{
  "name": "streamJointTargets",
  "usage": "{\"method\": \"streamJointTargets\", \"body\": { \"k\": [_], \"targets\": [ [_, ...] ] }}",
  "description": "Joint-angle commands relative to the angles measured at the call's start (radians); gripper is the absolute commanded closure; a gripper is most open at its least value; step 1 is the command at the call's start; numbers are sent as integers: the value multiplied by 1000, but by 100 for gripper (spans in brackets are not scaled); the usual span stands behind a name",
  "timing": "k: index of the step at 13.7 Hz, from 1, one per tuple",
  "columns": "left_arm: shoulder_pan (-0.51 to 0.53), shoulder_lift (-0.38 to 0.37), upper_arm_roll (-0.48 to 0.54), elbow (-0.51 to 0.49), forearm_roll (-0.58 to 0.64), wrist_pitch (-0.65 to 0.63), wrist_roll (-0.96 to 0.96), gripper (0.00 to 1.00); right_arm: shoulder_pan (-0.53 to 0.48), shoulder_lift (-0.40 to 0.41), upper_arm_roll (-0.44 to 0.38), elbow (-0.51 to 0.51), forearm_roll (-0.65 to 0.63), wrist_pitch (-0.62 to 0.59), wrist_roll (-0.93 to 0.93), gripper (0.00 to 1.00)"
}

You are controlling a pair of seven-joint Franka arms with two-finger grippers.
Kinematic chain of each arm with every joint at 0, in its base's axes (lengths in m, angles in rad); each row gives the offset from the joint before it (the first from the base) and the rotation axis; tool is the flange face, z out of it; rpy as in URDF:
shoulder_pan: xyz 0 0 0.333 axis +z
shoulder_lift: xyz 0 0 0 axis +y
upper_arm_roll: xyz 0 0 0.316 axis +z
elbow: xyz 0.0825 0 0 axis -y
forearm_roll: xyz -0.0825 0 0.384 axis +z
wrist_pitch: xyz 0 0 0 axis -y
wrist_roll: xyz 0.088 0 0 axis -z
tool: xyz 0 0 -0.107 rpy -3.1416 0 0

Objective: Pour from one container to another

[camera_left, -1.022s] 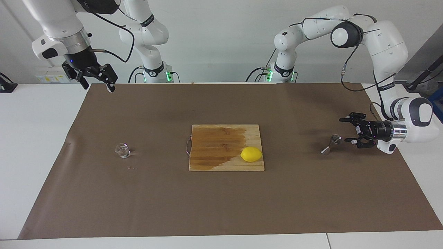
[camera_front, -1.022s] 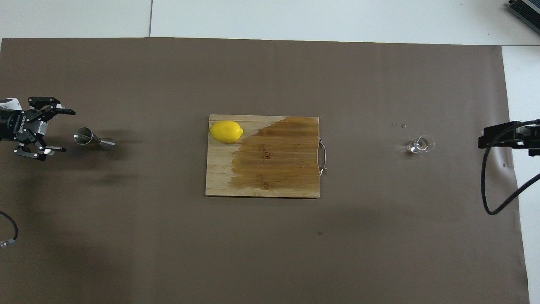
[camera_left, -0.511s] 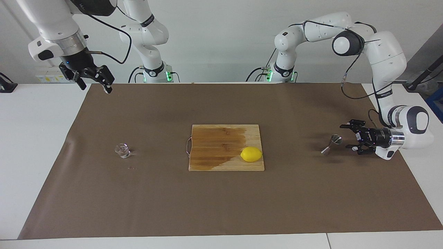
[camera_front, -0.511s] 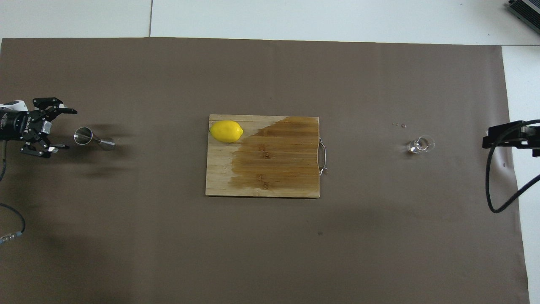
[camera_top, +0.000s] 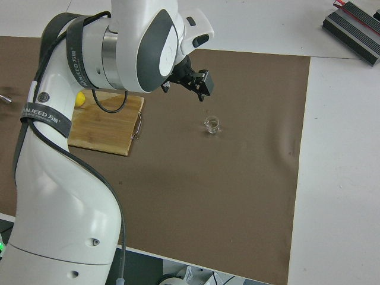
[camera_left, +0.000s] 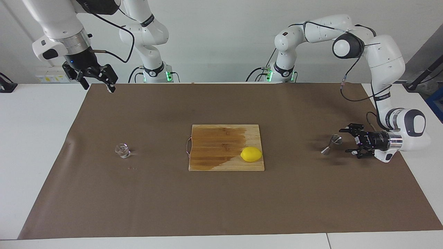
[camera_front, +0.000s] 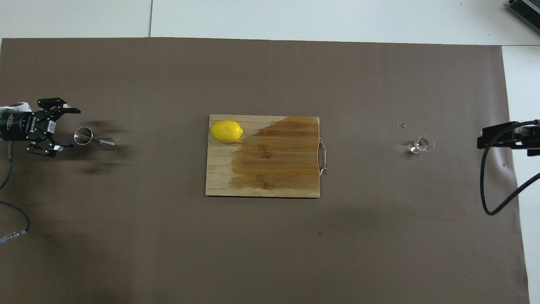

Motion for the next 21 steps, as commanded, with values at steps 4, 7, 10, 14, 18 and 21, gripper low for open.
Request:
{"method": "streamJointTargets", "body": {
  "k": [4, 7, 10, 14, 18, 21],
  "targets": [
    [9, 39, -9, 28, -2, 13, 3, 0, -2, -17, 2, -15, -2, 1, 8, 0],
    [10, 39, -10, 26, 16, 8, 6, 0, -2, -17, 2, -15, -3, 2, 8, 0],
    [10, 39, -10, 17, 30, 2, 7, 0, -2, -17, 2, -15, -2, 1, 8, 0],
    [16, 38, -18, 3, 68, -13, 14, 0, -2, -17, 2, -15, -2, 2, 8, 0],
    [18, 38, -23, -6, 68, -41, 11, 0, -2, -17, 2, -15, -2, 2, 8, 0],
    [21, 38, -30, -7, 70, -47, 6, 0, -2, -17, 2, -15, -2, 2, 8, 0]
  ]
}}
